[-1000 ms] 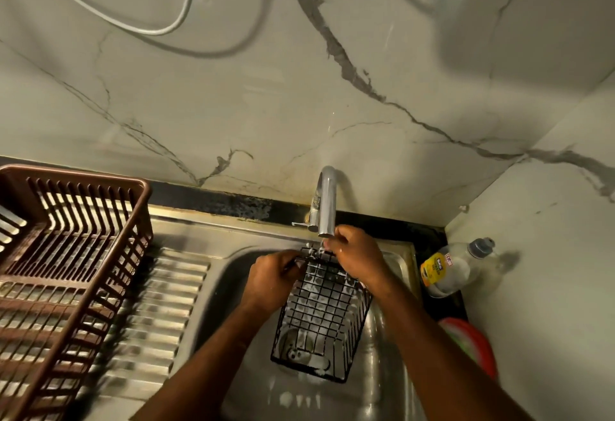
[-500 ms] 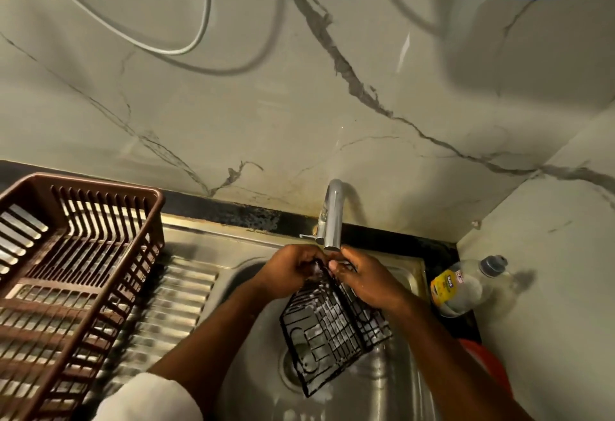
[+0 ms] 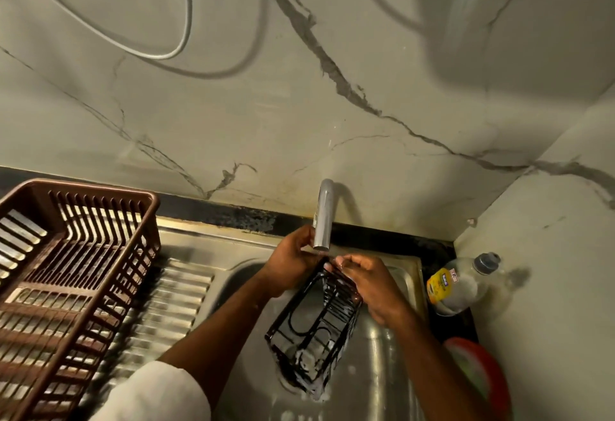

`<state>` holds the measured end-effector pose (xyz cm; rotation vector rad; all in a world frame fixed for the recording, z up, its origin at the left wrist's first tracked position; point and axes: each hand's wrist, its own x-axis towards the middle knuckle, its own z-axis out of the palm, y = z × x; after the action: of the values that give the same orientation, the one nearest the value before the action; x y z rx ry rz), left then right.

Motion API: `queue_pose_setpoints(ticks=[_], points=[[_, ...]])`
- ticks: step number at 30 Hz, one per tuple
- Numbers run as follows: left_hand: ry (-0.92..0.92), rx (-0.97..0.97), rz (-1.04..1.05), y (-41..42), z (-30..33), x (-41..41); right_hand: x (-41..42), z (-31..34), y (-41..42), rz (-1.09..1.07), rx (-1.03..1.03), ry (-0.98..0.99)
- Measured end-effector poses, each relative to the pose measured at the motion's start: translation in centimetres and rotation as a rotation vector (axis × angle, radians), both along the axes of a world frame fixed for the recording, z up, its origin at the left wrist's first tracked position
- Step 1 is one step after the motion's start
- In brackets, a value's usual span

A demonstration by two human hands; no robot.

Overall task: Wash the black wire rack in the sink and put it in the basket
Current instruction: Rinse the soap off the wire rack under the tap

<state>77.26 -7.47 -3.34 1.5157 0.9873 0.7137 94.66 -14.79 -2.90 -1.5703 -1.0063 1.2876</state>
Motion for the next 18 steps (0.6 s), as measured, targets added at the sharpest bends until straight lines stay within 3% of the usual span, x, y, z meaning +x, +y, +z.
queue_pose_setpoints(ticks=[7, 14, 16, 18], points=[[0.166, -0.011, 0.080, -0.9, 1.1, 0.9, -0.7, 0.9, -1.6, 0.031, -0.053, 0.056], [0.244, -0.263, -0.202, 0.1, 2.3, -1.0, -1.2, 0.9, -1.8, -0.120, -0.035, 0.196], [0.275, -0.208, -0.260, 0.1, 2.7, -1.5, -1.2, 0.3, -1.8, -0.212, -0.069, 0.249], [0.394, 0.010, -0.331, -0.1, 2.6, -1.6, -1.3, -0.5, -1.9, -0.274, -0.119, 0.242]])
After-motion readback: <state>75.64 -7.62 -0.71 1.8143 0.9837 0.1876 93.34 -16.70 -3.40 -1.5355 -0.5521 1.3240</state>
